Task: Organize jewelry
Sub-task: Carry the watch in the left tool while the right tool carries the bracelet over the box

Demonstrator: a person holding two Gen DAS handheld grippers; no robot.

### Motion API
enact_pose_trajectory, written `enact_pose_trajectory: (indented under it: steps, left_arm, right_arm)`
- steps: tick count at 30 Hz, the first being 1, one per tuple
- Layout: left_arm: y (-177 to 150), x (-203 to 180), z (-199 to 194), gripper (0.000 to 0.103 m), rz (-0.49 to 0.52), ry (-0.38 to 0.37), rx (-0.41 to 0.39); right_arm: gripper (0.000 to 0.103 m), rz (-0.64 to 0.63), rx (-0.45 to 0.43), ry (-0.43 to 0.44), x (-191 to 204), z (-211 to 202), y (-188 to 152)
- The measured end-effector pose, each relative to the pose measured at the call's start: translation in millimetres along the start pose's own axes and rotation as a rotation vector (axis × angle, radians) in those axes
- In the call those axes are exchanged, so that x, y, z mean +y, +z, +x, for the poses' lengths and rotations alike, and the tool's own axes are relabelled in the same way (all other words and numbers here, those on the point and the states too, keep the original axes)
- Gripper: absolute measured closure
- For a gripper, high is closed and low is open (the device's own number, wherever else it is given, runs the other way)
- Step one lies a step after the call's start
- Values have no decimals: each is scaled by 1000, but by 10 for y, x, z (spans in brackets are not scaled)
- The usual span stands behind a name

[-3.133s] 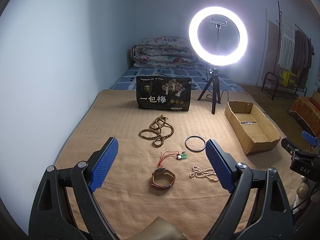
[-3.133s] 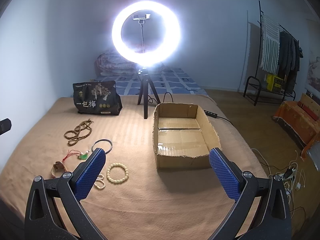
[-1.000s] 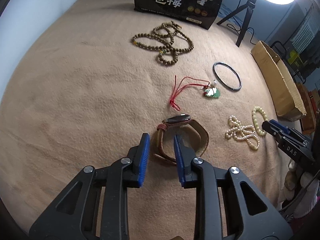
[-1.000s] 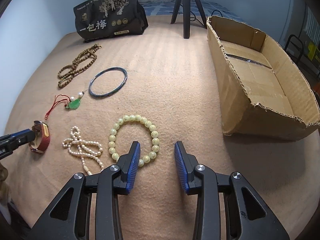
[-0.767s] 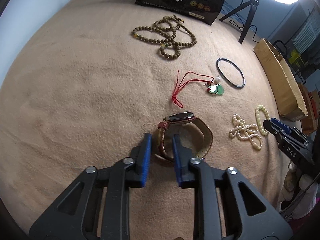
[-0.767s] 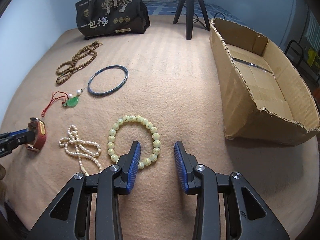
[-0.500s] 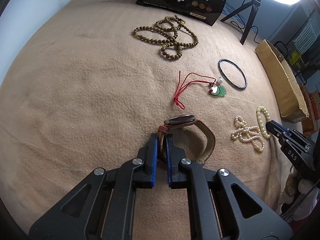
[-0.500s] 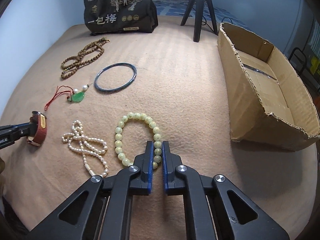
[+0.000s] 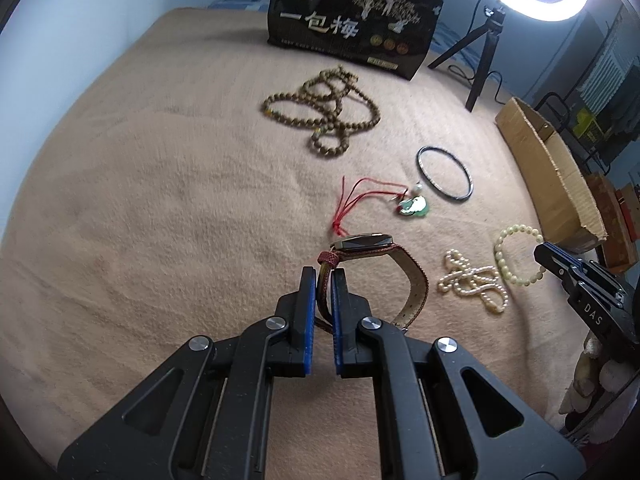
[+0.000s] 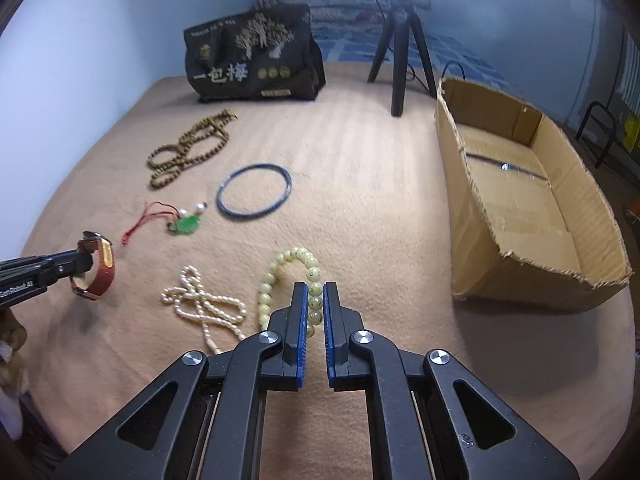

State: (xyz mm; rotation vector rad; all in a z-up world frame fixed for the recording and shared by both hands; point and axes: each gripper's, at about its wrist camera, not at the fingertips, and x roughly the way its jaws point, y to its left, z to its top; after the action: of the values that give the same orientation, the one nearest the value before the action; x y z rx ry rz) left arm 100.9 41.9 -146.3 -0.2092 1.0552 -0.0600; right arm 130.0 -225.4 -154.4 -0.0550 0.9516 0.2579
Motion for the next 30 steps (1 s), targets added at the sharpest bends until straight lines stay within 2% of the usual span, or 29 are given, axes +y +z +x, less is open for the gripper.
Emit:
enact_pose_trajectory:
  steps: [9, 16, 25, 30]
  left_arm:
    - [42, -237, -190, 98, 35, -31, -53]
    - [103, -525, -293, 98, 79, -52, -99]
    - [270, -976, -299, 98, 108, -118, -113]
    - [386, -1274, -258, 98, 128, -157, -113]
  right_arm:
    - [97, -42, -90, -8, 48, -345, 96]
    - [97, -12, -162, -9, -111, -595, 200]
    - [97, 38, -219, -38, -444, -781, 263]
    - [97, 90, -241, -68, -766, -848, 292]
